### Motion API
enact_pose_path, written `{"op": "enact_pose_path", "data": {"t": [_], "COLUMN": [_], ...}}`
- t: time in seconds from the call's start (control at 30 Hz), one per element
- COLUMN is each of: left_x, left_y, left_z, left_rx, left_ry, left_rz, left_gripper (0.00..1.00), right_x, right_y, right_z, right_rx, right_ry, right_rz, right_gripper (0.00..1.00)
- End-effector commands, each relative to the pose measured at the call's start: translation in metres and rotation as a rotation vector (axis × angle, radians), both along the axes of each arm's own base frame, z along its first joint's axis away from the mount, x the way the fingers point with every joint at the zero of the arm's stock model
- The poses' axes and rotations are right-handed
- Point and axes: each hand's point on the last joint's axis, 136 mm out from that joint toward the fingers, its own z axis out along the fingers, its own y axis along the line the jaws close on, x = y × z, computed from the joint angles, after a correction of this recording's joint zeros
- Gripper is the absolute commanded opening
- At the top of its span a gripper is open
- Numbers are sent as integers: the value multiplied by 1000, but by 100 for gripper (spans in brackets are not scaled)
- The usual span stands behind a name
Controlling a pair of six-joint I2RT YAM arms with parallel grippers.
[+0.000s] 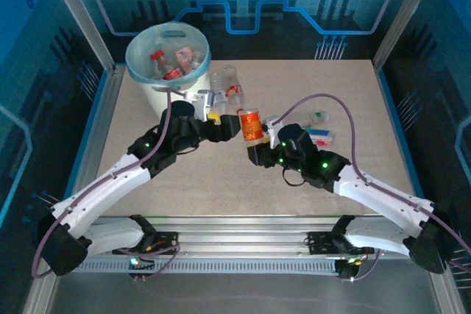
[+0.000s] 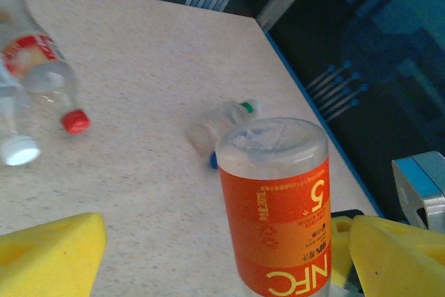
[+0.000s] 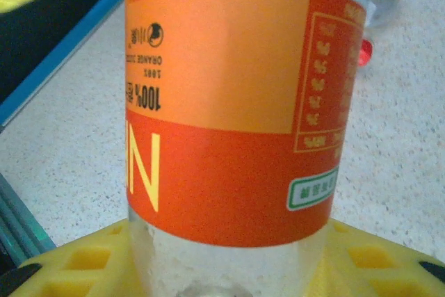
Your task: Put the plastic bottles in the bin
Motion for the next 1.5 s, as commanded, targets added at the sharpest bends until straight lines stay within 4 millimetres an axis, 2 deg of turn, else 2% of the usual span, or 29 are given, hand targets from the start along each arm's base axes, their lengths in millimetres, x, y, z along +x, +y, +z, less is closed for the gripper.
{"op": "enact_pose_path", "data": {"t": [0.0,0.2,0.3,0.53,0.6,0.7,0.8,0.93,1.07,1.13,1.17,1.27,1.37,1.47], "left_x": [-10,-14,-9,2,3,9,21,41,51,52,53,59,72,95], "left_y": [-27,-44,-45,-42,-41,-35,-14,25,73,95,105,133,149,164], "left_z": [16,15,11,6,9,19,37,71,121,146,159,192,211,211], "left_rx": [-116,-176,-180,-190,-198,-202,-189,-145,-42,-6,9,45,97,153], "left_ry": [18,46,62,71,61,36,1,-80,-245,-335,-374,-458,-511,-502], "left_rz": [-148,-235,-224,-194,-193,-163,-95,30,168,232,265,363,421,481], "left_gripper": [90,86,78,57,54,53,53,51,52,52,51,50,50,50], "right_x": [-7,-22,-27,-24,-23,-17,-10,1,10,10,11,14,15,16], "right_y": [11,19,20,13,12,4,-1,-15,-20,-16,-13,-8,3,14], "right_z": [27,33,36,25,26,29,39,49,52,51,61,62,66,65], "right_rx": [75,96,112,60,60,53,56,7,-25,-46,-37,-28,10,21], "right_ry": [-126,-144,-162,-145,-138,-133,-162,-201,-228,-223,-232,-221,-207,-203], "right_rz": [71,162,185,151,141,77,31,-52,-90,-61,-57,-52,-33,-4], "right_gripper": [51,51,52,55,63,82,92,96,98,99,99,99,99,99]}}
